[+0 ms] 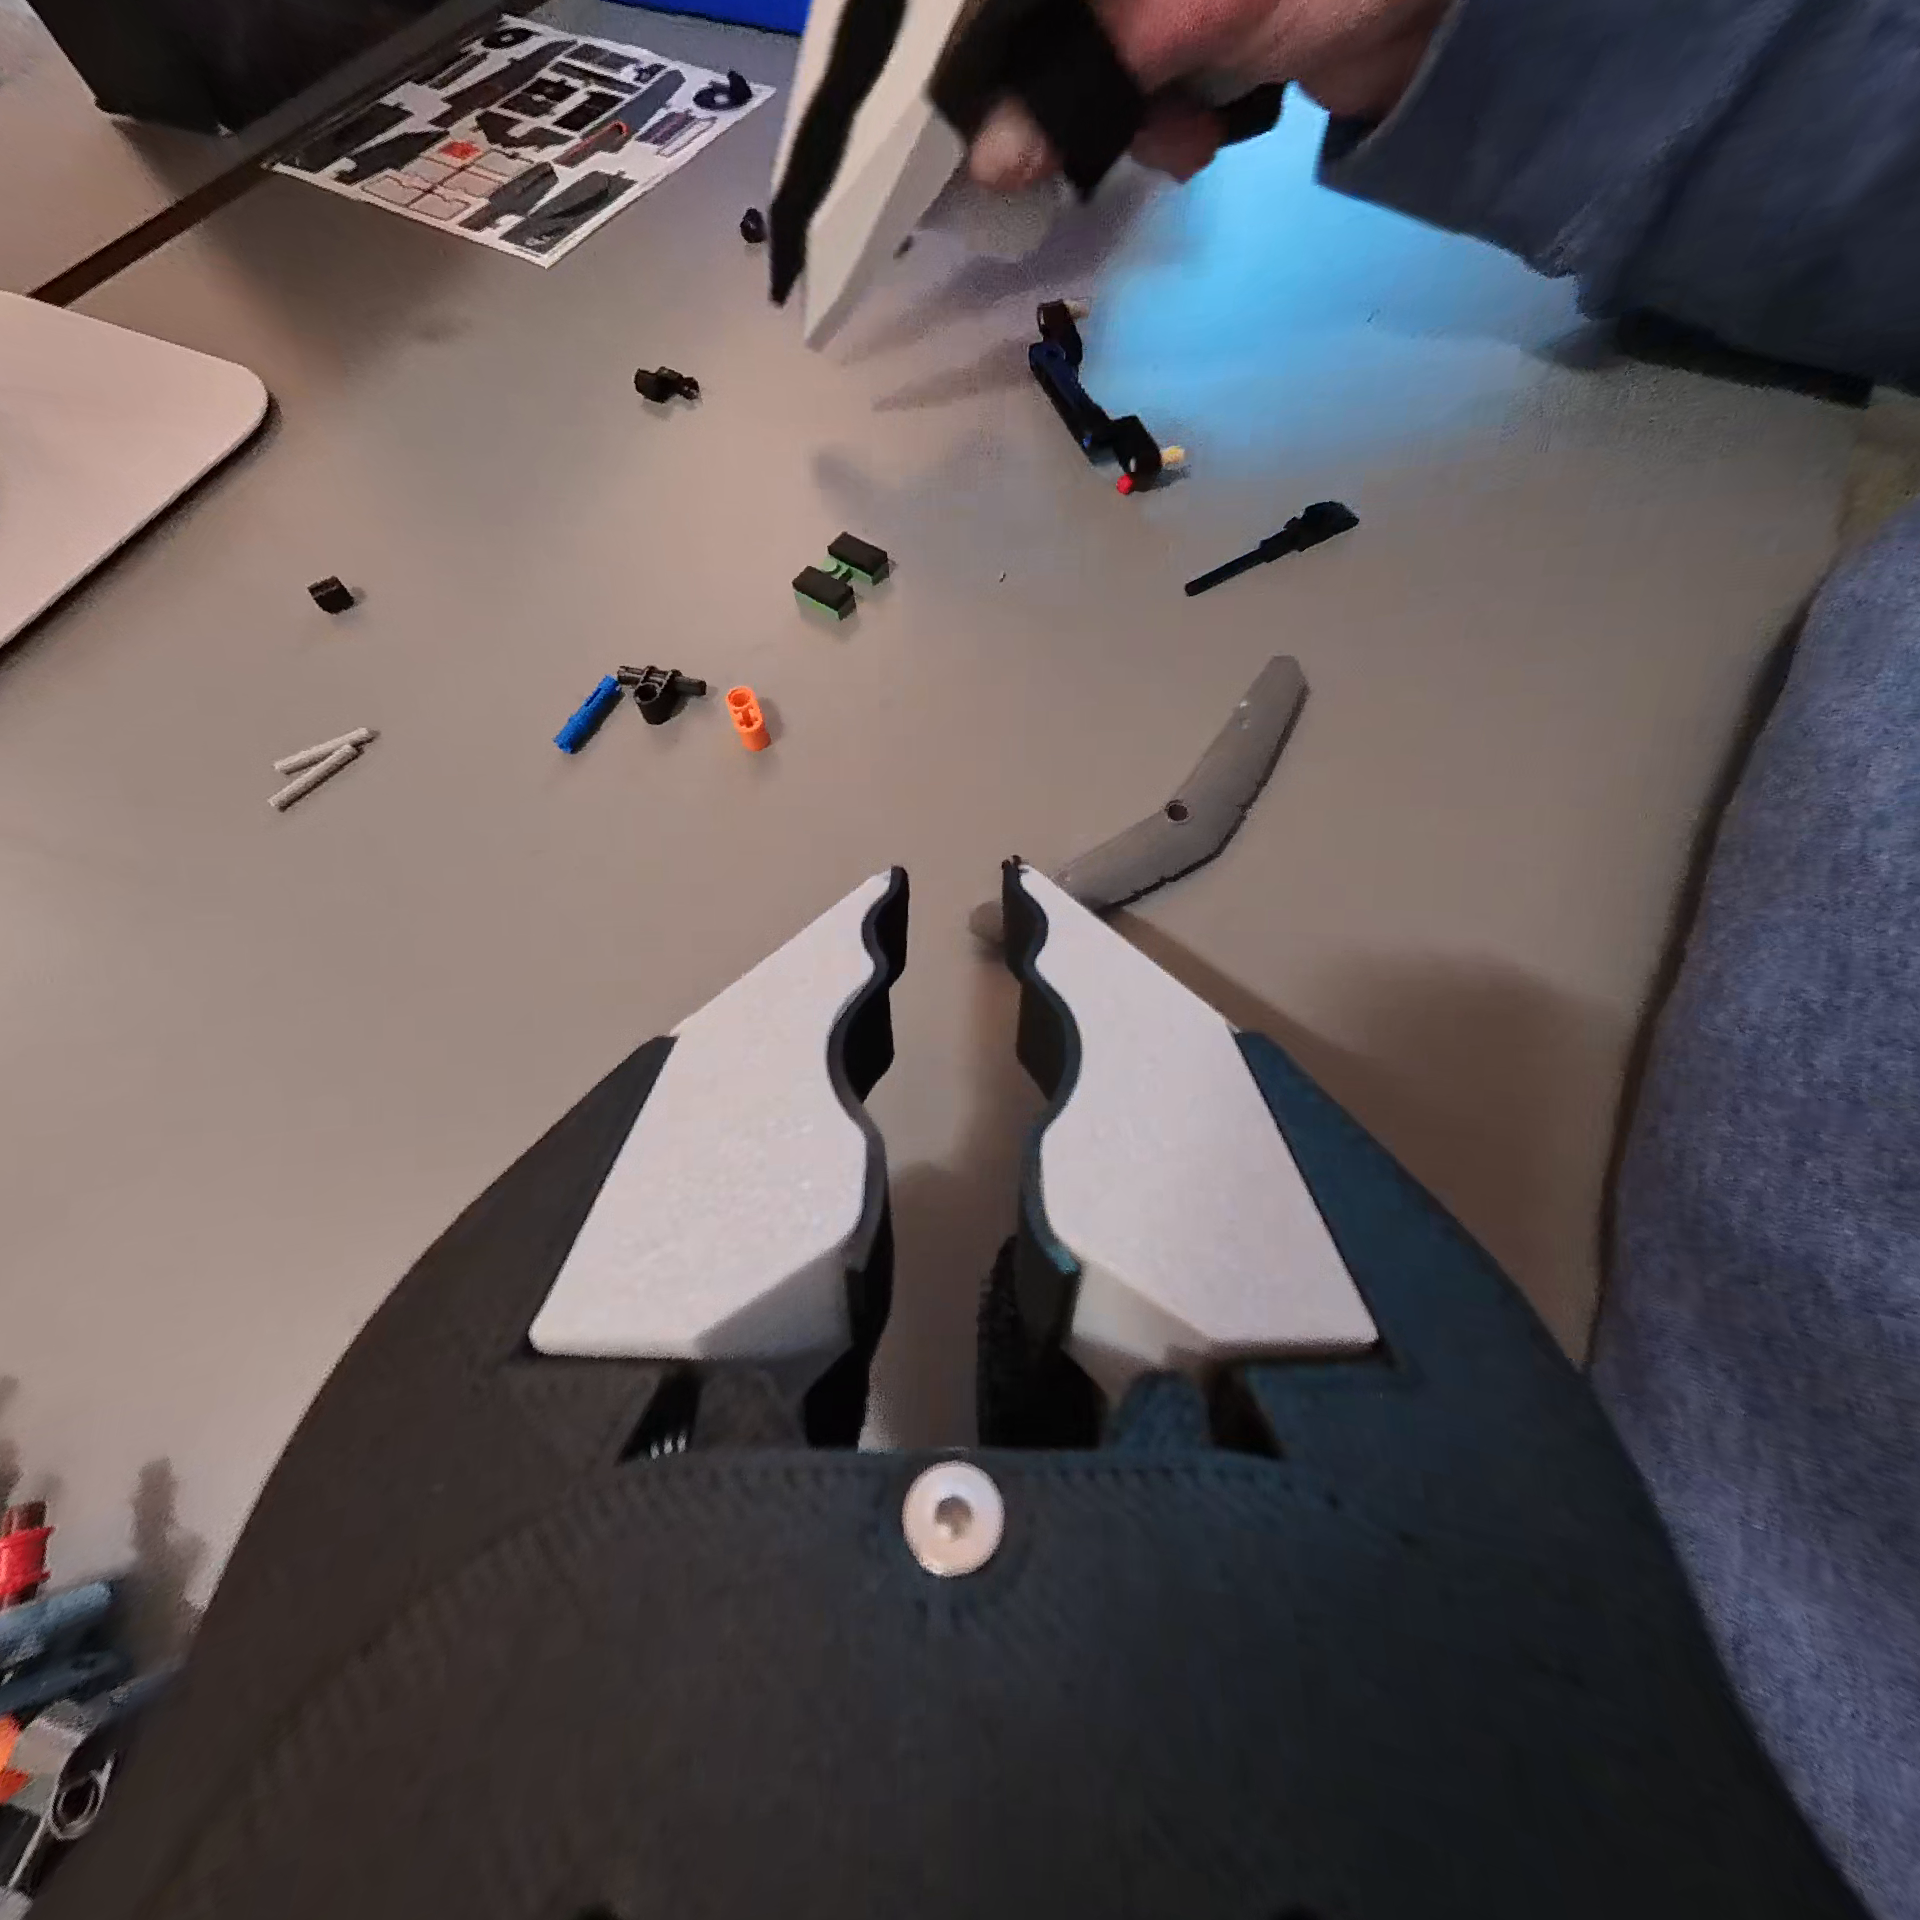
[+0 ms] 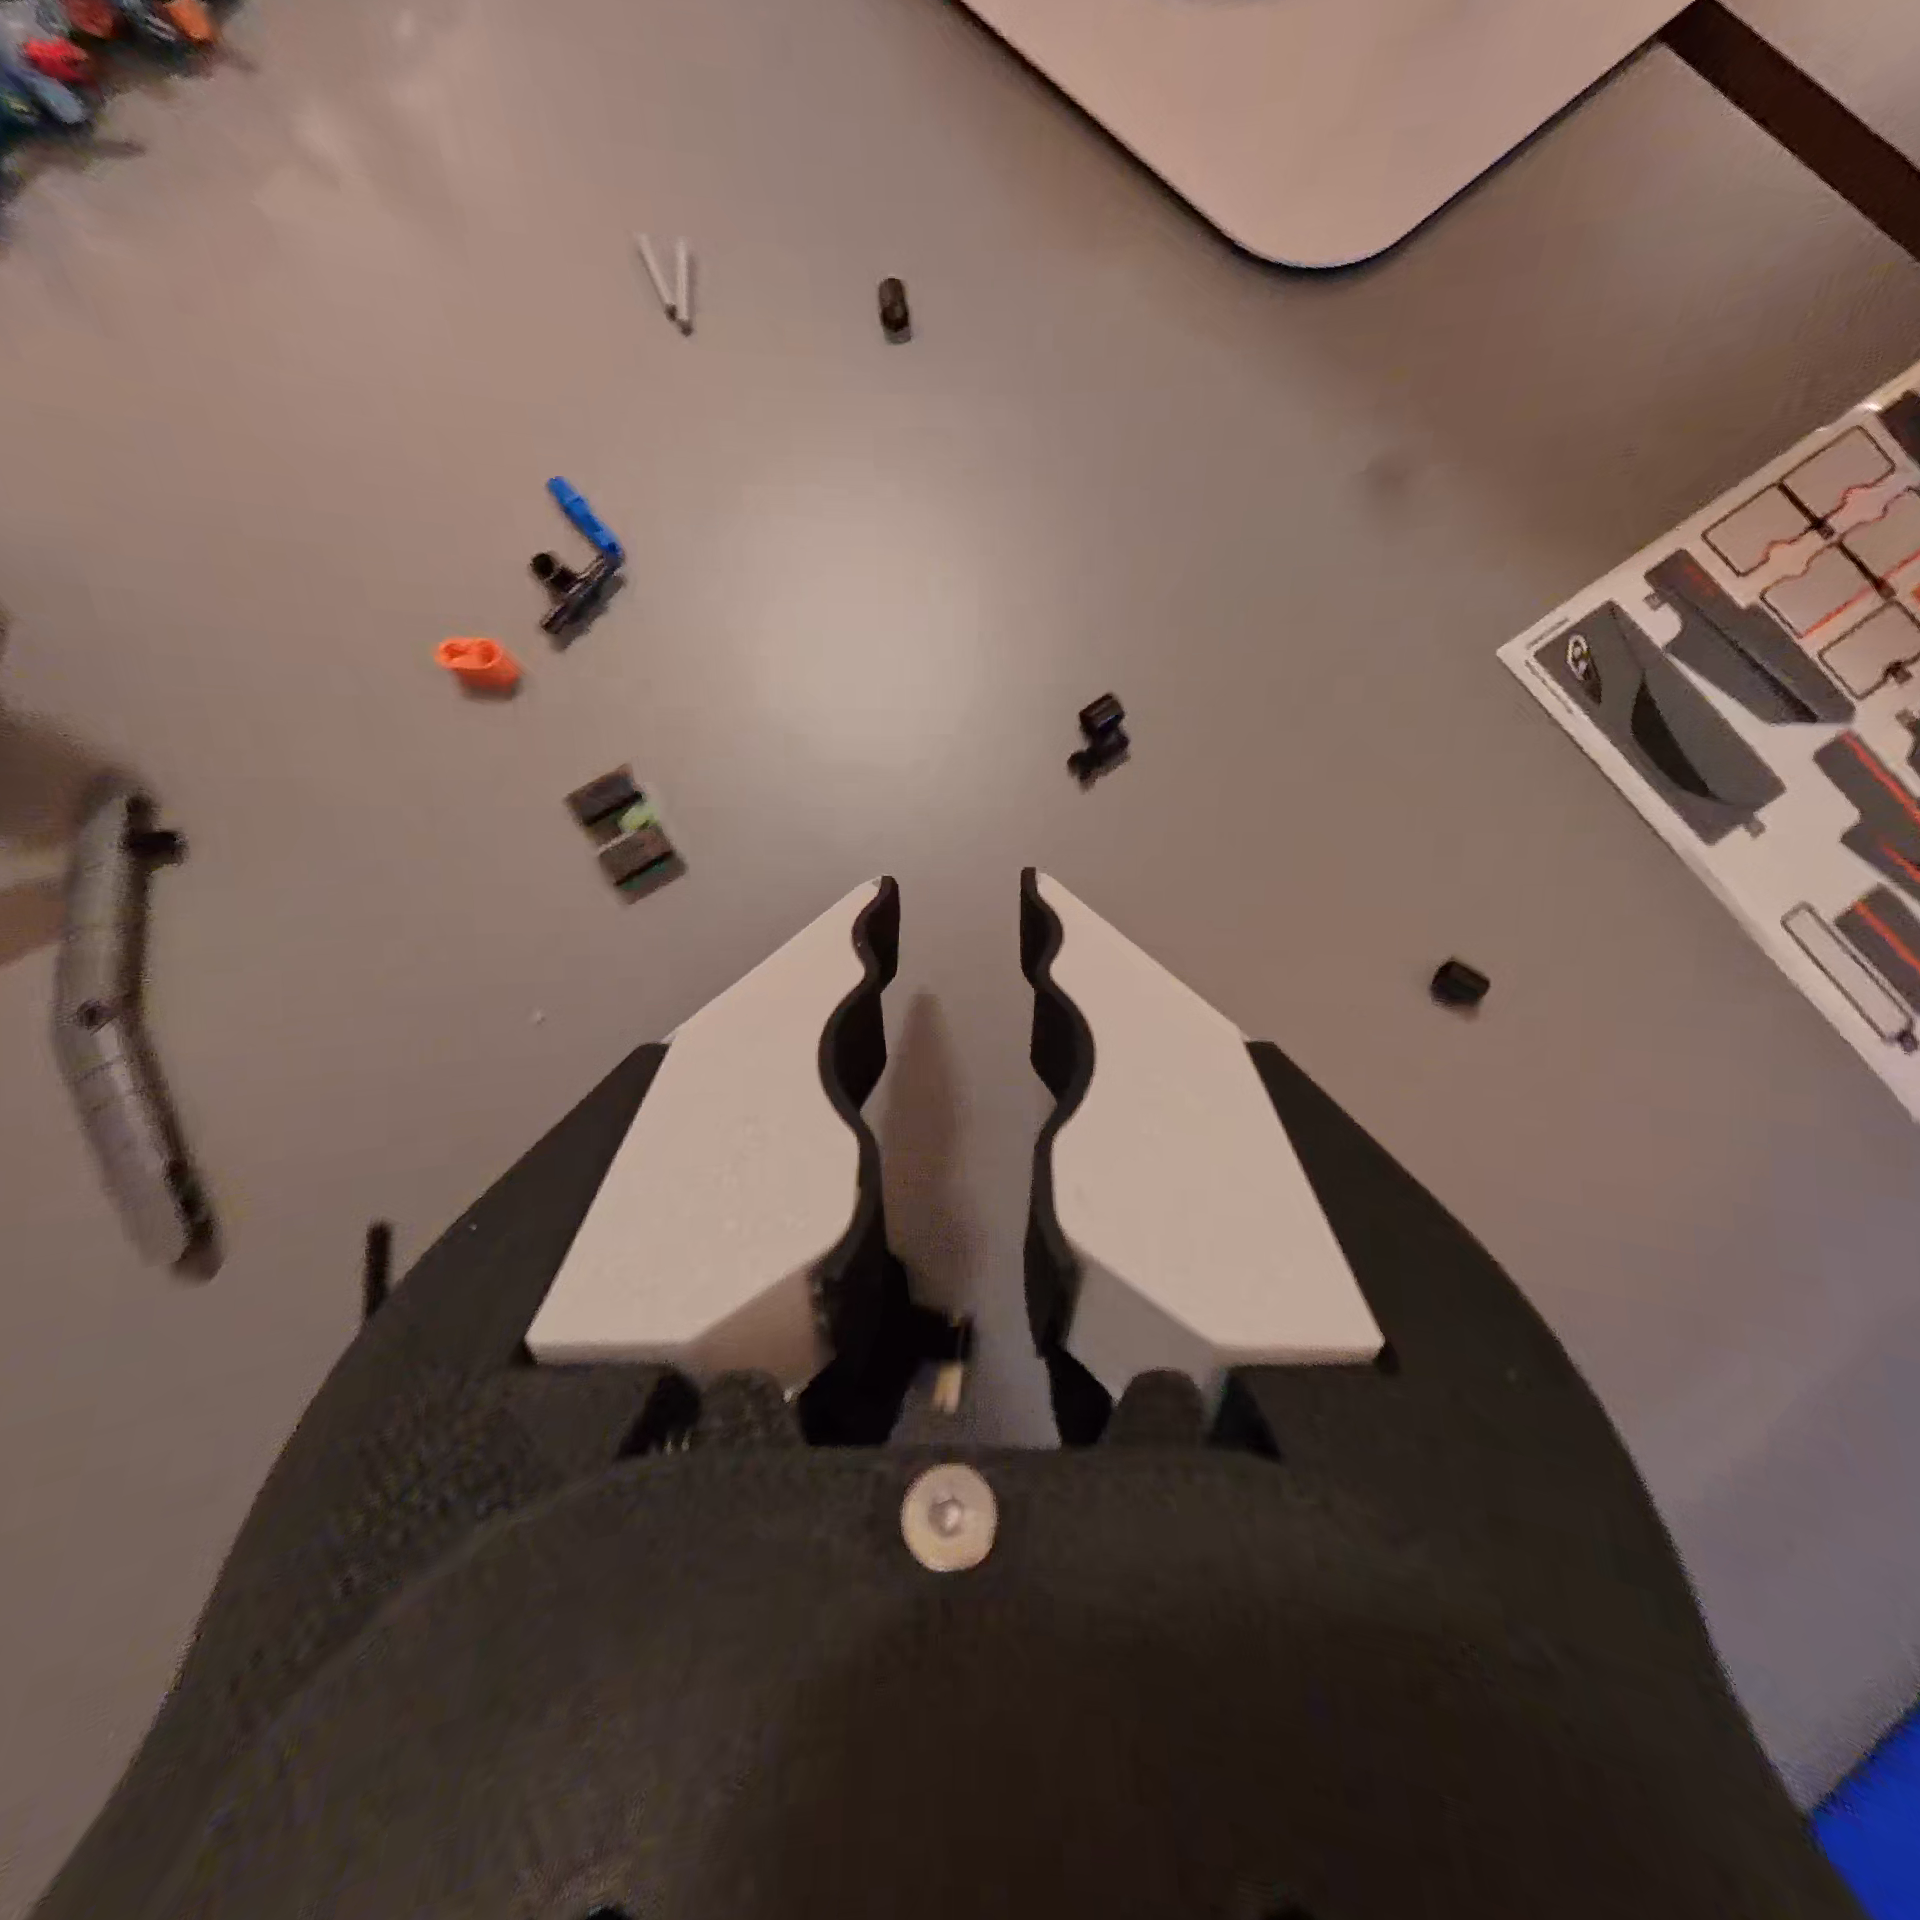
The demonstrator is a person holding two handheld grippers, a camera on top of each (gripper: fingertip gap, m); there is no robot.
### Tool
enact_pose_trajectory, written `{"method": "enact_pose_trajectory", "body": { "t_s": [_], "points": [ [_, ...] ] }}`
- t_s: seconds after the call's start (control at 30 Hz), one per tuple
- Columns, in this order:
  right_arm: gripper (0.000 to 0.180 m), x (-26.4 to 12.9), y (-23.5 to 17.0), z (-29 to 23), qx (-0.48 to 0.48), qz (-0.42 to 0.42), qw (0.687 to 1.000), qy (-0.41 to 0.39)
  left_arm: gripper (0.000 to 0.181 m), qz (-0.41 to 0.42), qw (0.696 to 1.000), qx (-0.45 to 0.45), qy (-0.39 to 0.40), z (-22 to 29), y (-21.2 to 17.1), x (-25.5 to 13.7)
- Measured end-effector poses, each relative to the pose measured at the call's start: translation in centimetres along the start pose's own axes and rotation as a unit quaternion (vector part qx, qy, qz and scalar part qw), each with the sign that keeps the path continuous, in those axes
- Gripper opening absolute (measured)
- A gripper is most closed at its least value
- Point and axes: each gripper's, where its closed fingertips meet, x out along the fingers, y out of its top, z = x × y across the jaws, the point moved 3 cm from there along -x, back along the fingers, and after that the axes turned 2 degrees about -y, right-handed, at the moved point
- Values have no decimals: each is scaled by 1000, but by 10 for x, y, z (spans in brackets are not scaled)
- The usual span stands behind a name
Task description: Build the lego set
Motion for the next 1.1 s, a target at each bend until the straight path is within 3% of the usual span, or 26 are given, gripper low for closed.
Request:
{"method": "enact_pose_trajectory", "body": {
  "t_s": [0.4, 0.57, 1.0, 1.1],
  "points": [
    [17, 47, 17, 23, -8, -32, 999, -16, 16, 7, 1000, -16, 5, -12, -2, -3],
    [0, 50, 19, 20, -13, -31, 999, -4, 16, 10, 1000, -21, 6, -15, -2, -4],
    [0, 38, 9, -7, -30, -36, 998, 41, 16, 12, 1000, -22, 5, -15, -2, -5],
    [9, 30, 10, -7, -21, -28, 999, 42, 16, 11, 1000, -21, 6, -14, -2, -5]
  ]
}}
